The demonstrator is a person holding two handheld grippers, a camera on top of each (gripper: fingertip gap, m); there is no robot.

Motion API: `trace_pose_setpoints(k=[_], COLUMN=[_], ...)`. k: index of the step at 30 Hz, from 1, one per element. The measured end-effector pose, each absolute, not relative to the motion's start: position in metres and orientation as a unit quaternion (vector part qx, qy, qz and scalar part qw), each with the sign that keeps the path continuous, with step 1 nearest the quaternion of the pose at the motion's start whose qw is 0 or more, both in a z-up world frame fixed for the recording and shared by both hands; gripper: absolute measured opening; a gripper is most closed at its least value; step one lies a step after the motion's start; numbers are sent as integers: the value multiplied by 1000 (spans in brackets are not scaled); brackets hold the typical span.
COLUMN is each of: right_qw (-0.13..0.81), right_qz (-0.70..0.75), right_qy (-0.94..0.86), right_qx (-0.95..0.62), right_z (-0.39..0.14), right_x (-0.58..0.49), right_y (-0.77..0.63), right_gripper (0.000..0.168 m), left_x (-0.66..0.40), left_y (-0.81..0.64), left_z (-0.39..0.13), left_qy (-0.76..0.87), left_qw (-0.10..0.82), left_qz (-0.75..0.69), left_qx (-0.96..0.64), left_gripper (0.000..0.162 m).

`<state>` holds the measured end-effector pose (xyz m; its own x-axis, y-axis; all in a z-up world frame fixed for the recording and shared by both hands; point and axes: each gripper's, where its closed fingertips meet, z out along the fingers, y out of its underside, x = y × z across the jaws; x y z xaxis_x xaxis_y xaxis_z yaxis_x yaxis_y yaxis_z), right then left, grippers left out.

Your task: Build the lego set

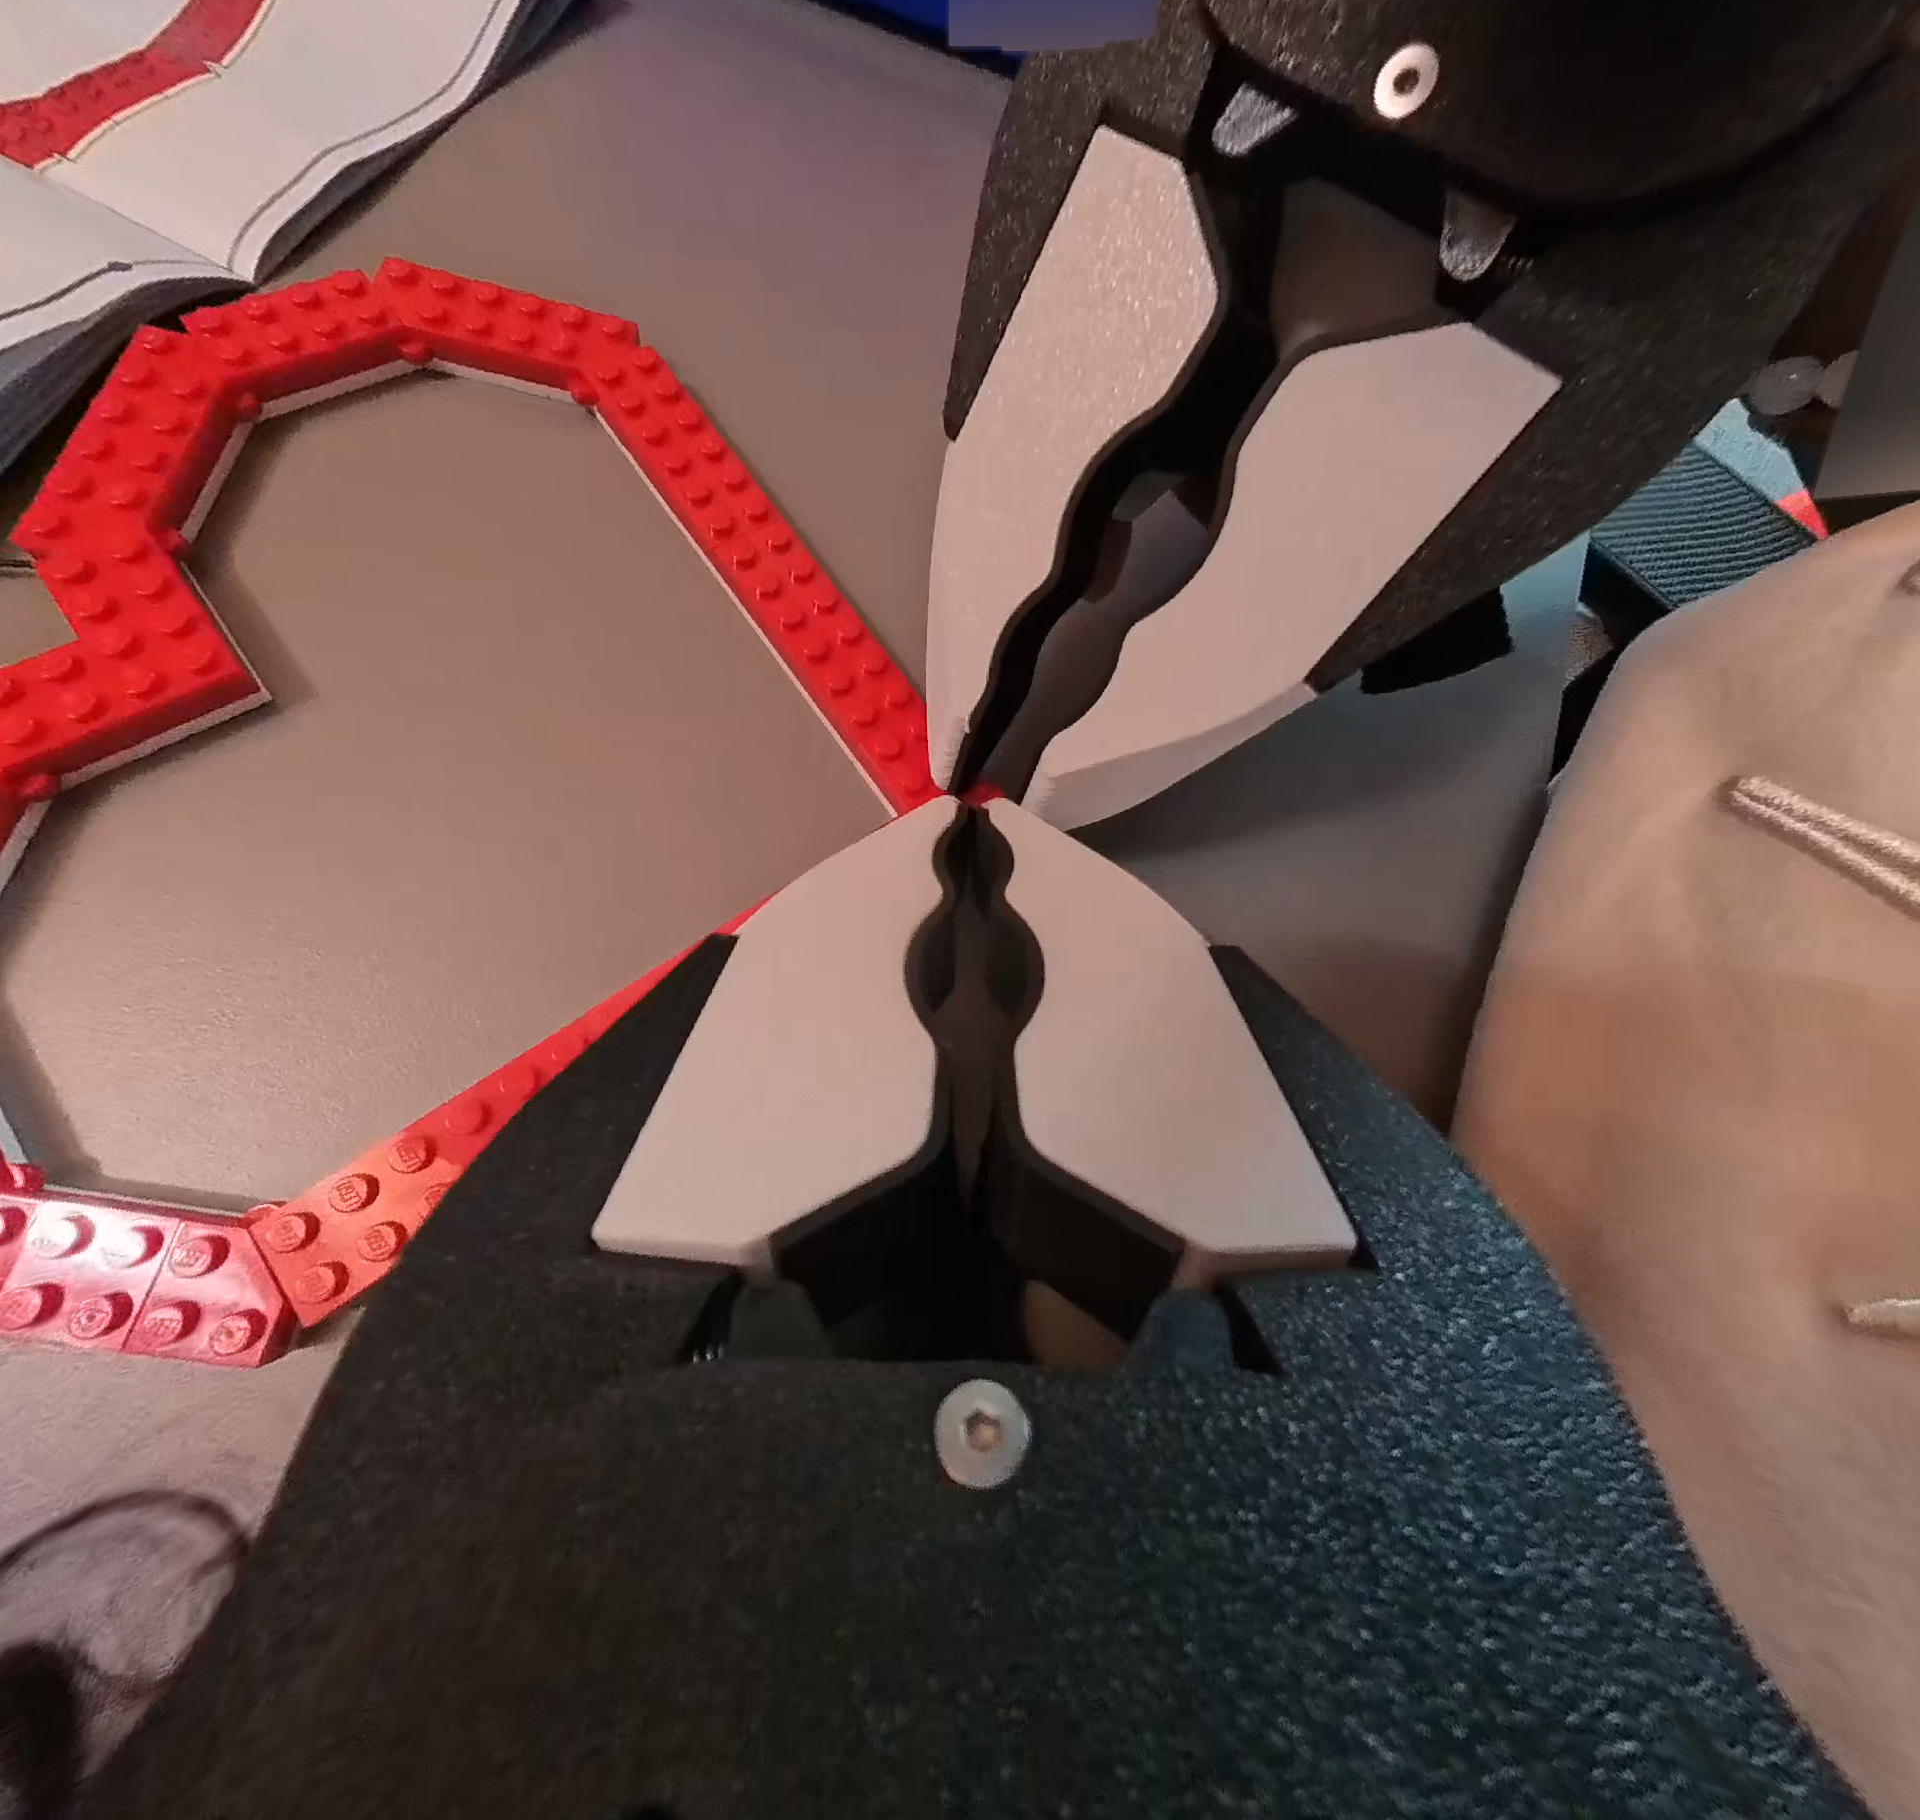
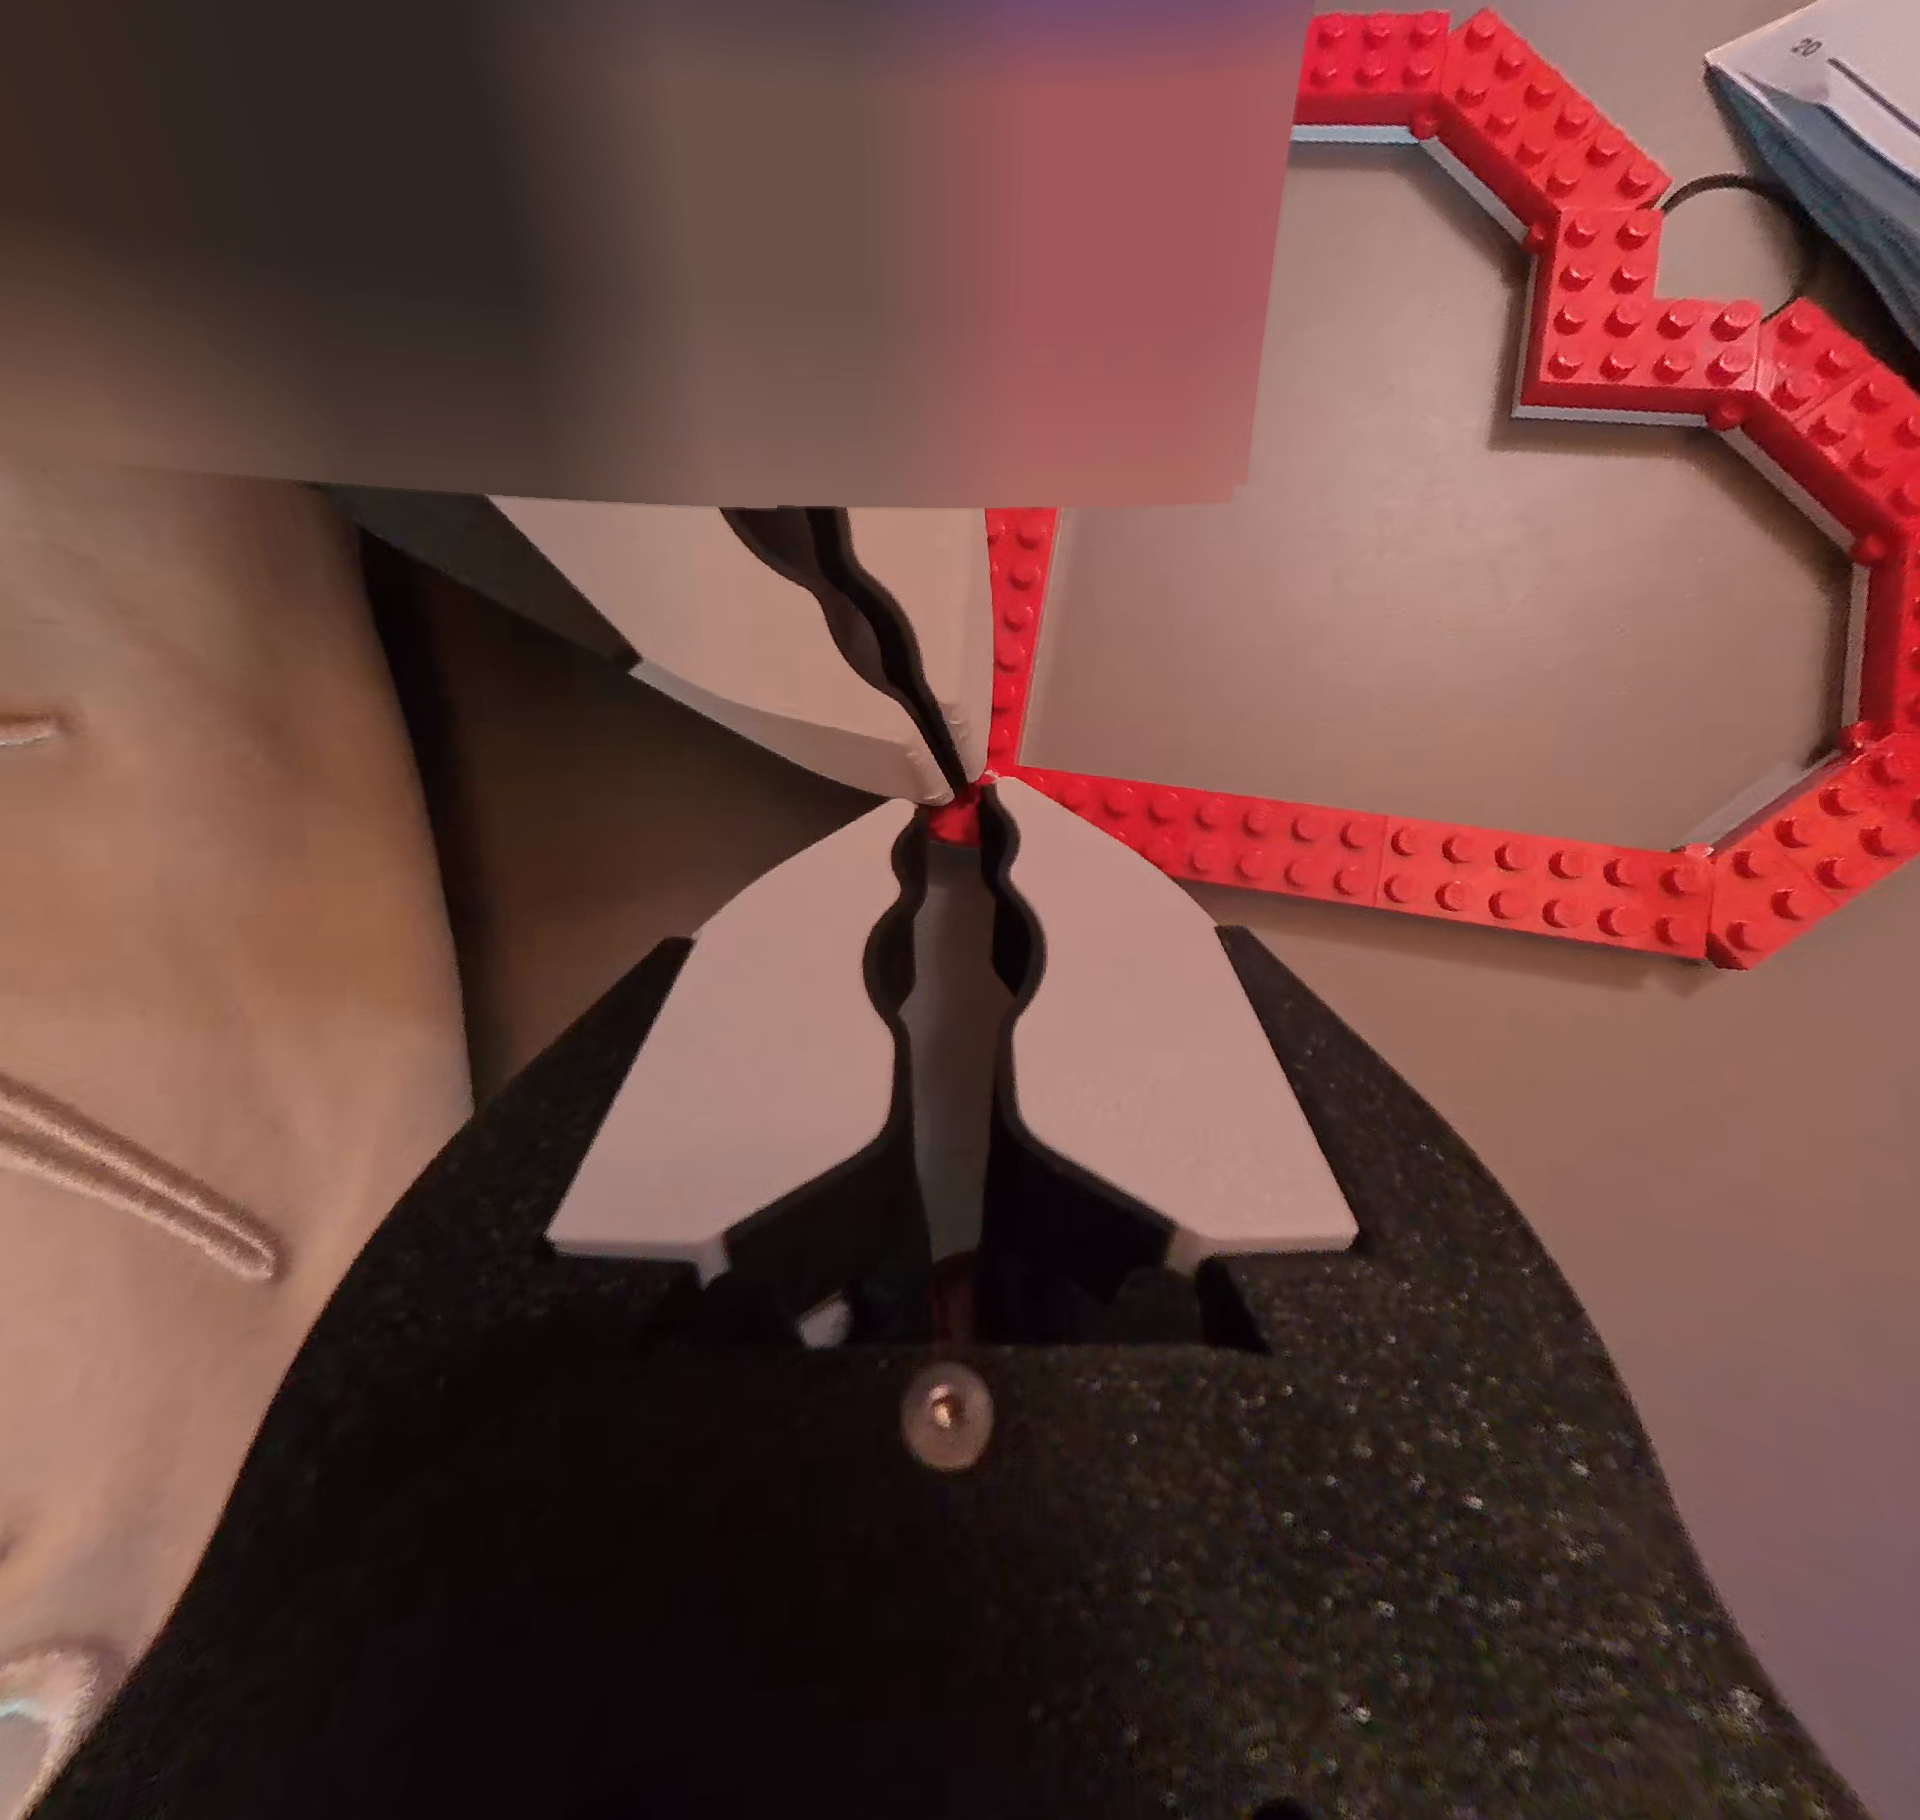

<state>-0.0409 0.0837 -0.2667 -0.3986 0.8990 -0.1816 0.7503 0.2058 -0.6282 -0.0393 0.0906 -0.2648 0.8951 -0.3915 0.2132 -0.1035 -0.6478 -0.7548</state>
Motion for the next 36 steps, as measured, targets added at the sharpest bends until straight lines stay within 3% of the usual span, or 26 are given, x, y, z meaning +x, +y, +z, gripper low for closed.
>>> trace_pose_setpoints(k=[36], right_qw=[135], right_qz=[321], right_qy=[-763], right_qx=[-544], right_z=[-267], right_x=[-41], right_y=[84], right_gripper=[11], left_x=[-40], left_y=[91], left_z=[-265], left_qy=[152], left_qw=[394], left_qz=[-155], left_qx=[-893], left_gripper=[0])
